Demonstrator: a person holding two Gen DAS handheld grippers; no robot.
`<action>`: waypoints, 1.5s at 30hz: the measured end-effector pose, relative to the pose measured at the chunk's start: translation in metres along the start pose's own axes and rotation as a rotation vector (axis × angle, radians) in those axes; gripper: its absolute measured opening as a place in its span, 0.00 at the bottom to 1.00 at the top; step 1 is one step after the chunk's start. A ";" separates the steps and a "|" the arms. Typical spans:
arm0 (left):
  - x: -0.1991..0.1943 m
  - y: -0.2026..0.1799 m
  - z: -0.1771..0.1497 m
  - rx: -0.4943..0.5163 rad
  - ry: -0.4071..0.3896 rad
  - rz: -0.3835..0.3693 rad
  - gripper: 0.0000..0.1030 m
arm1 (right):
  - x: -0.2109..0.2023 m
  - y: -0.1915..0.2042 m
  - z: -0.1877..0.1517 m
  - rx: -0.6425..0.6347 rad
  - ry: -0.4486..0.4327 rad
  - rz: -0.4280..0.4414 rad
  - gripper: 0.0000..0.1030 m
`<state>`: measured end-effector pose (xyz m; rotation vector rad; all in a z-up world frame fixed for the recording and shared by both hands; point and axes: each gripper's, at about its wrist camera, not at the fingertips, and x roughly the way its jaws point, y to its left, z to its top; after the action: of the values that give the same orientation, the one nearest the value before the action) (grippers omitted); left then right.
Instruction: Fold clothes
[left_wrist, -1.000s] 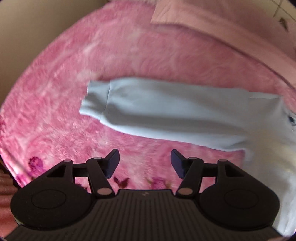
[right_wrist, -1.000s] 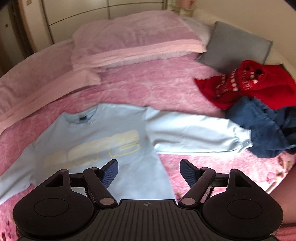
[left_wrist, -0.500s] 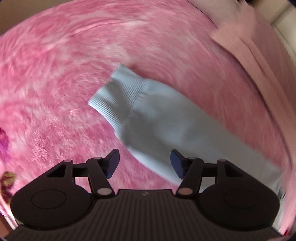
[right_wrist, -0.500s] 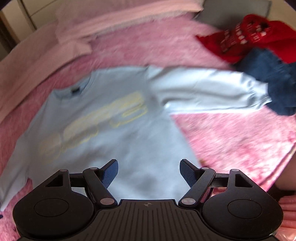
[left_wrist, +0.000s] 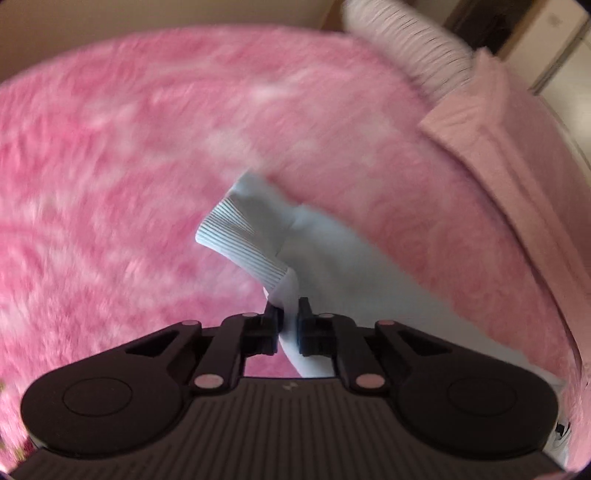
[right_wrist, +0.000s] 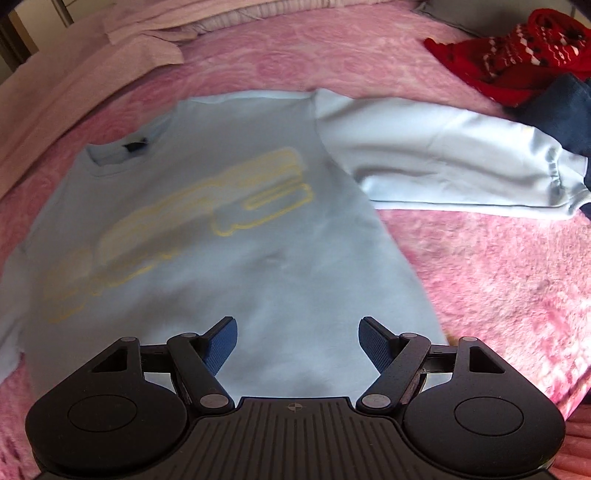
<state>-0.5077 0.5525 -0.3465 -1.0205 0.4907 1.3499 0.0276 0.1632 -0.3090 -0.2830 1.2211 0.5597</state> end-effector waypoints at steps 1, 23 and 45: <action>-0.008 -0.018 -0.001 0.038 -0.021 -0.030 0.06 | 0.000 -0.006 0.001 0.003 0.002 -0.002 0.74; -0.051 -0.276 -0.221 0.786 0.182 -0.448 0.32 | 0.006 -0.082 0.064 0.140 -0.083 0.119 0.74; -0.036 -0.177 -0.146 0.620 0.137 -0.222 0.29 | 0.099 0.040 0.083 0.220 -0.127 0.572 0.04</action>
<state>-0.3112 0.4298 -0.3367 -0.6284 0.8118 0.8471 0.0957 0.2626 -0.3714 0.2980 1.2250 0.9102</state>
